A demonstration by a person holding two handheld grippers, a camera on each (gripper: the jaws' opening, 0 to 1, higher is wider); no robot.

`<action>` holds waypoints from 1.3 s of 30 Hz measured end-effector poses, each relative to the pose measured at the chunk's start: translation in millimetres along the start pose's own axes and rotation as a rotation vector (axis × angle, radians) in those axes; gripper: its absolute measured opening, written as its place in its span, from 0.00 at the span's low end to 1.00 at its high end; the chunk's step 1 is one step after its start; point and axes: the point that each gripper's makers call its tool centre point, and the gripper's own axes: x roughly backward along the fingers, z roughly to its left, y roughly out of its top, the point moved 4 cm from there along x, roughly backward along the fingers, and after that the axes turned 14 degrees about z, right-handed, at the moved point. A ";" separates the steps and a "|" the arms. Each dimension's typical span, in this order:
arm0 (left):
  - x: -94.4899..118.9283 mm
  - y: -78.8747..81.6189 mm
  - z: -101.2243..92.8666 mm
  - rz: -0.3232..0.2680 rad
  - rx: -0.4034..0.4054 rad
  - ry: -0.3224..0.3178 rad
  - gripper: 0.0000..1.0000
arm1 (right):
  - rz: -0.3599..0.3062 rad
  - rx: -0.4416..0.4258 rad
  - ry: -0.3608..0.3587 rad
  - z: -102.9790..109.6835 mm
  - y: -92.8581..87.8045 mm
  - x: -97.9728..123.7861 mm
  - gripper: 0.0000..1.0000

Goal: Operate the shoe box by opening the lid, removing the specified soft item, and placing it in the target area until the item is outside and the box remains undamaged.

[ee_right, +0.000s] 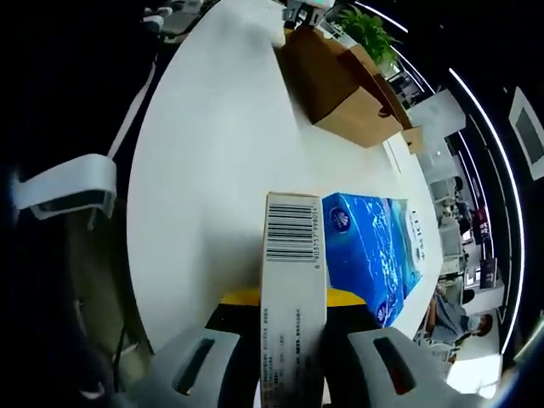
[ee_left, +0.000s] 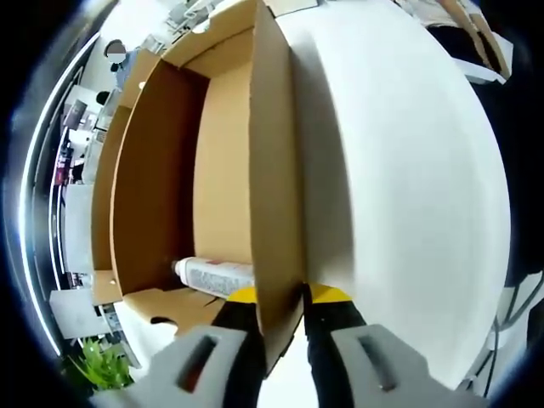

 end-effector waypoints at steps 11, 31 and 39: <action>-0.2 0.1 0.4 0.001 -0.002 -0.002 0.14 | 0.015 -0.008 0.028 2.0 -2.2 -3.1 0.23; -0.6 0.1 0.9 0.003 -0.003 -0.005 0.14 | 0.032 -0.042 0.053 1.3 -2.9 31.6 0.22; -0.5 -0.1 0.4 0.006 -0.001 -0.003 0.13 | 0.029 -0.008 0.024 4.9 -0.3 31.9 0.20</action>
